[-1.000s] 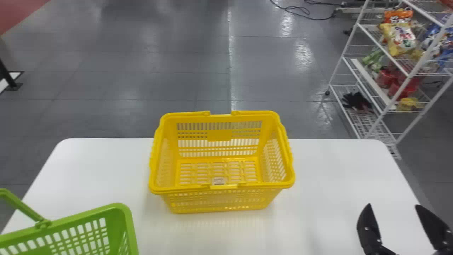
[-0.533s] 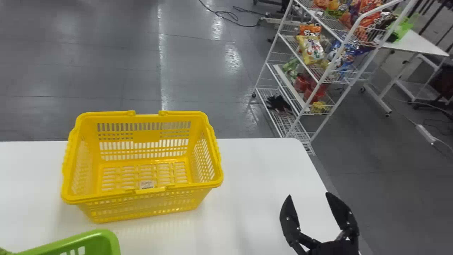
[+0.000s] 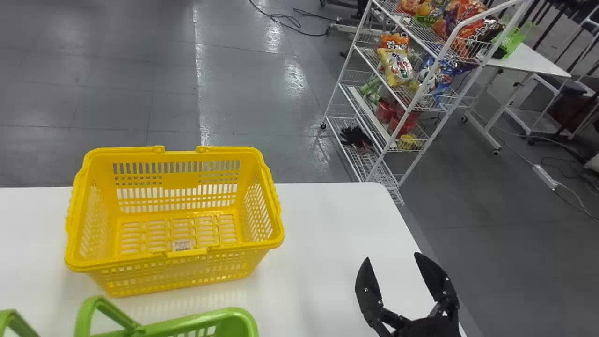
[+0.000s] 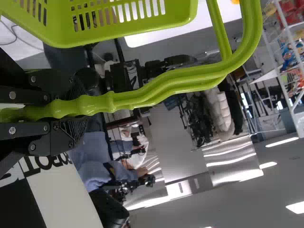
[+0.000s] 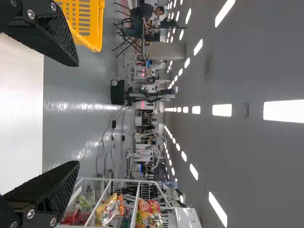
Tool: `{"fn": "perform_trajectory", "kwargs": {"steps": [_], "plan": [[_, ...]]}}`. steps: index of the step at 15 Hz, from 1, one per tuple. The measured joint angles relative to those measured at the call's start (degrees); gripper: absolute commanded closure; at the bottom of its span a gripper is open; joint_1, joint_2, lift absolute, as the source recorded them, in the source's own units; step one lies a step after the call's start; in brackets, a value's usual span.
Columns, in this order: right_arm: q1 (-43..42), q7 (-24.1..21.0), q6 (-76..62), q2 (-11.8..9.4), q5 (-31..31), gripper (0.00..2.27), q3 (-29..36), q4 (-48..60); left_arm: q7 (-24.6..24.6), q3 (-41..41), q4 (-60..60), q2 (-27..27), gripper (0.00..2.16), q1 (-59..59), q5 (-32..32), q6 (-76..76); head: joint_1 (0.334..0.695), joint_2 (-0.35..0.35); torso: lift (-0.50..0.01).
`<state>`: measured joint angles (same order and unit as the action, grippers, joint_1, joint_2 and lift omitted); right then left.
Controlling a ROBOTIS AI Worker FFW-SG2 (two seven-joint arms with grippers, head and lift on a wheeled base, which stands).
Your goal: Grasp handle with right gripper to insert into left gripper then lift and swing left to center
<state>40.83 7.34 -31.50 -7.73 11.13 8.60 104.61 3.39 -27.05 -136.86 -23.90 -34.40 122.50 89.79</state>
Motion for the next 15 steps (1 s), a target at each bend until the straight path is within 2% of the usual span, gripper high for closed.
{"fn": "perform_trajectory", "kwargs": {"steps": [8, 15], "plan": [[0.9, 0.5, -0.4, 0.0, -1.6, 0.06, -1.3, 0.0, 2.8, 14.1, 4.3, 1.0, 1.98, 10.1, -5.0, 0.0, 0.695, -0.350, -0.093], [1.2, 0.6, -0.4, -0.3, -2.1, 0.06, -2.2, 0.0, 3.6, 16.2, 5.9, 1.6, 1.98, 12.3, -6.0, 0.0, 0.695, -0.350, -0.093]]}}
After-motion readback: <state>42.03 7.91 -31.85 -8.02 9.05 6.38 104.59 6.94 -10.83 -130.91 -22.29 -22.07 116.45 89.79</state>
